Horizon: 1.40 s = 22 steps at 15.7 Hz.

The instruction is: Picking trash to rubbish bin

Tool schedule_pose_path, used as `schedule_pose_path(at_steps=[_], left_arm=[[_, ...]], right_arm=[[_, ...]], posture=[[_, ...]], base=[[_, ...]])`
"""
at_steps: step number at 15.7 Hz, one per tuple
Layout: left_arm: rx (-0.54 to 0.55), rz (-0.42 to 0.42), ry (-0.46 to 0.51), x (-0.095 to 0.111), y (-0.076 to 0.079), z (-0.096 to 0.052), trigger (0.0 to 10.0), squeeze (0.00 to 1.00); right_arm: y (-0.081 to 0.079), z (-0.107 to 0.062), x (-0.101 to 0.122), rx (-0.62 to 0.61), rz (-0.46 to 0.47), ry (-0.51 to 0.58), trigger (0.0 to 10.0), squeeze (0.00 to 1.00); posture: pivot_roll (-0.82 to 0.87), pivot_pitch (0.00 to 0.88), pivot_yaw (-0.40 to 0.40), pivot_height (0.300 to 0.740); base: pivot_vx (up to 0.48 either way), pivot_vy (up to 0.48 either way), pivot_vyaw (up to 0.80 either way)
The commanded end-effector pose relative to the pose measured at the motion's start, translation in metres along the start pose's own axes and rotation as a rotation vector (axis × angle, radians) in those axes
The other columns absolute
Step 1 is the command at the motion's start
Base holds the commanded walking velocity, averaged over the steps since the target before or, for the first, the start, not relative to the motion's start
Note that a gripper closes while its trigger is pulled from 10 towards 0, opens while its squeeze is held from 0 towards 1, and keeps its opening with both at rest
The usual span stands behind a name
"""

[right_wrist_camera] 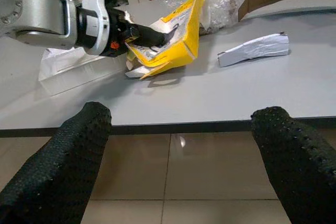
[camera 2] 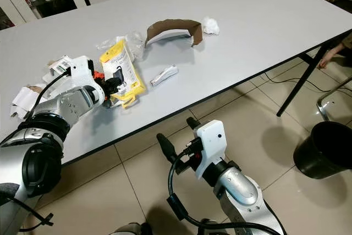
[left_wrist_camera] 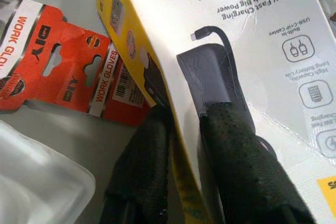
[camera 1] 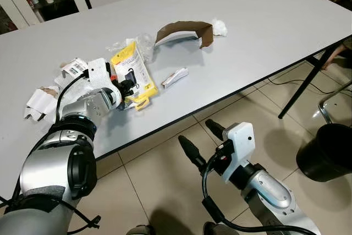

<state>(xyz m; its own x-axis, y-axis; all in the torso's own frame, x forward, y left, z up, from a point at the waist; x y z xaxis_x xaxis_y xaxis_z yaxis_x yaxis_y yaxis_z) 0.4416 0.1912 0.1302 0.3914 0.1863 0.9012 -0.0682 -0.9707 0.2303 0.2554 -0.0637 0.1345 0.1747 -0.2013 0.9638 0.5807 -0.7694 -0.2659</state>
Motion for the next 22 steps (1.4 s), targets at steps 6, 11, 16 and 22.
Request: schedule_pose_path(at_steps=[6,11,16,22], left_arm=[[0.014,-0.061,0.060,0.018,-0.008,-0.003,0.0,0.00],[-0.037,-0.157,0.143,0.045,-0.006,-0.009,0.0,0.00],[-0.155,-0.284,0.259,0.075,0.001,-0.019,0.0,0.00],[-0.279,-0.183,0.176,0.043,0.027,-0.023,0.0,0.00]], right_arm=[[0.004,0.009,0.003,0.001,-0.021,0.017,10.0,0.00],[0.009,0.020,0.012,0.019,-0.045,0.050,10.0,0.00],[0.010,0.025,0.019,0.031,-0.058,0.071,10.0,0.00],[0.019,0.023,0.019,-0.009,-0.068,0.069,10.0,0.00]], posture=[[-0.10,0.081,0.085,0.740],[-0.08,0.037,0.076,0.740],[-0.08,0.028,0.055,0.740],[-0.09,0.035,0.054,0.740]], base=[[0.000,0.000,0.00],[0.000,0.000,0.00],[0.000,0.000,0.00],[0.000,0.000,0.00]])
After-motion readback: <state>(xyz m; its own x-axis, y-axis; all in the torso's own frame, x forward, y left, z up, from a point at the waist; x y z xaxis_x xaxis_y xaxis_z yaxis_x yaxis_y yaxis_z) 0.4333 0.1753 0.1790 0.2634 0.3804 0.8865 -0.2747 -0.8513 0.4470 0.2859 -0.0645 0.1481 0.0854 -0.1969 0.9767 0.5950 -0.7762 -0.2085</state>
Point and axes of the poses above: a point about 5 cm out from each wrist's last joint towards the gripper, its own z axis pointing out of the wrist towards the gripper, its own x axis along the axis of the wrist's last joint, y = z × x, the point moved 5 cm from there along z, pointing out of the wrist towards the gripper, and after that the axes turned 9 degrees about z, right-handed, at the moved point
